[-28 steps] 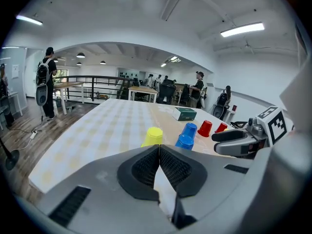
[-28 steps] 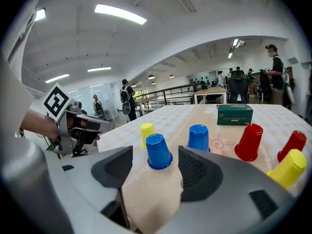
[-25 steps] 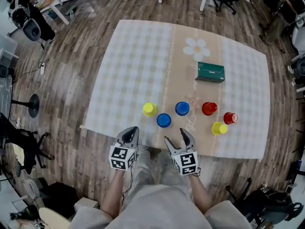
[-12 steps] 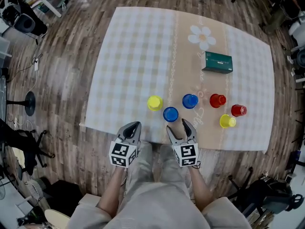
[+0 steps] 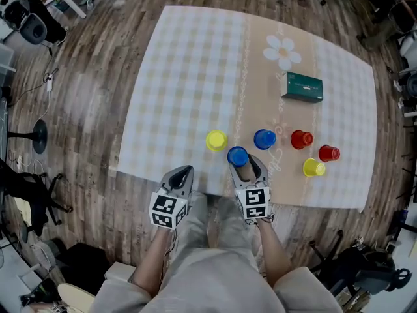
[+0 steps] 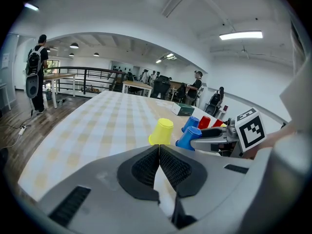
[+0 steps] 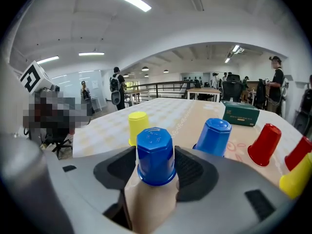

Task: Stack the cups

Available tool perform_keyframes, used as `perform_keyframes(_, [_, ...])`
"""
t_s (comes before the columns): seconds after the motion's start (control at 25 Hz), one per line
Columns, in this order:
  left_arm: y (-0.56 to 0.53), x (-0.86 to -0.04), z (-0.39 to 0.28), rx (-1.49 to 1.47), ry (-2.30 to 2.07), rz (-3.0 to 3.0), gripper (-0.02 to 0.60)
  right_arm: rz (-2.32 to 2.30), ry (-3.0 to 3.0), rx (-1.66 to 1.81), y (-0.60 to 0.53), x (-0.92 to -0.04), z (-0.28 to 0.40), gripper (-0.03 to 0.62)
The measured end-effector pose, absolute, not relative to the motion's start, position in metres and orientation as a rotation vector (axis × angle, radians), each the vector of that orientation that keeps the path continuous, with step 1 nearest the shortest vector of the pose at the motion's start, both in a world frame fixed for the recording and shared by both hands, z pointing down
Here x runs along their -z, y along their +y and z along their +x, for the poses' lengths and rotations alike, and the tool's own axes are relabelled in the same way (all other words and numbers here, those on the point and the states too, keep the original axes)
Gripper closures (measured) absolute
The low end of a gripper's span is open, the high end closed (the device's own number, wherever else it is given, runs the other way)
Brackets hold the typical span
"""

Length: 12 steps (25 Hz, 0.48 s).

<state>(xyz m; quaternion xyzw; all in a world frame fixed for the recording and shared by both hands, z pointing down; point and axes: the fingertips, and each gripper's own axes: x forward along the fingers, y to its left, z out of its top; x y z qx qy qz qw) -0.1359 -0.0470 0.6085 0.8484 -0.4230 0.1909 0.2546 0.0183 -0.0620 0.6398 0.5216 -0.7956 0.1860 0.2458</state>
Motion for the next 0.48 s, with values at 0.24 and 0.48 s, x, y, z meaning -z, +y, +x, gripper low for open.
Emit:
perform_keyframes(0.24, [-0.049,-0.608,-0.133,-0.504,-1.152,2.302,0.569,1.411,-2.172,-0.493,-0.064,-0.639,0.018,0.365])
perform_keyframes(0.48, [-0.047,-0.610,-0.128,-0.510,-1.148,2.303,0.569,1.426,-2.196,-0.462,-0.074,-0.632,0.023,0.367])
